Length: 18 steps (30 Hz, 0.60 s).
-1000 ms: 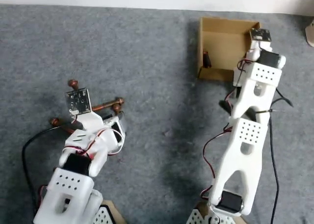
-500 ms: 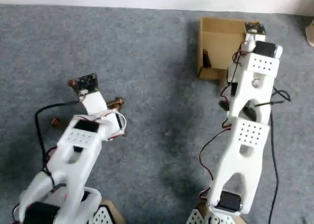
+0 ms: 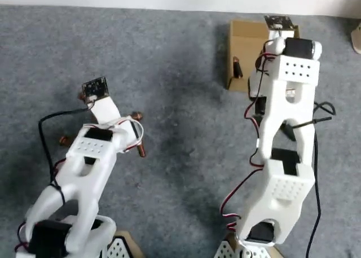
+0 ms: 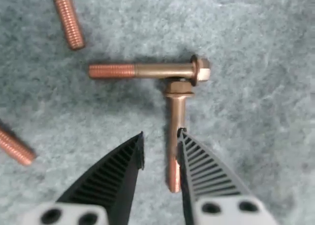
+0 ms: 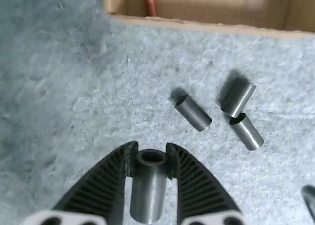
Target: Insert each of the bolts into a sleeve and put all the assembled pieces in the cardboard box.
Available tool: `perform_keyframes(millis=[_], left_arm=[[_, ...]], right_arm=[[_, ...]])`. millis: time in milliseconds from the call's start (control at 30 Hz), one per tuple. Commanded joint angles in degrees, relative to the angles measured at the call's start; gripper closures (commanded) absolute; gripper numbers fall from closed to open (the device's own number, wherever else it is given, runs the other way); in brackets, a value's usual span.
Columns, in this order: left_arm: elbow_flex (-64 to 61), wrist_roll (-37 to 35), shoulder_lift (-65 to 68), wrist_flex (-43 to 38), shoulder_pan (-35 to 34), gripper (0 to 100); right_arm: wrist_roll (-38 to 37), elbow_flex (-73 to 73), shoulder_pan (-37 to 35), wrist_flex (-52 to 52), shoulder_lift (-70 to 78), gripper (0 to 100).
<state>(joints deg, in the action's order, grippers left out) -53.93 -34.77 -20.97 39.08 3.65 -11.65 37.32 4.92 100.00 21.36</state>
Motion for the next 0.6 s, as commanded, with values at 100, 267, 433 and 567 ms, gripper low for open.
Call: perform_keyframes(millis=[100,267,433,567], left_arm=[[8.7,-0.6,7.6,-1.0,2.9,88],[12.6,-1.3,15.7,-0.9,2.9,88],[13.9,-5.1,19.2,-0.9,2.8,88],[14.0,-6.3,19.6,-1.0,2.8,88]], right_arm=[[0.3,-0.6,-0.2,0.8,-5.8,99.4],[0.3,-0.7,0.2,1.0,-5.8,99.4],[-0.5,-0.7,0.6,1.0,-5.9,99.4],[-3.1,-0.7,0.6,1.1,-6.1,99.4]])
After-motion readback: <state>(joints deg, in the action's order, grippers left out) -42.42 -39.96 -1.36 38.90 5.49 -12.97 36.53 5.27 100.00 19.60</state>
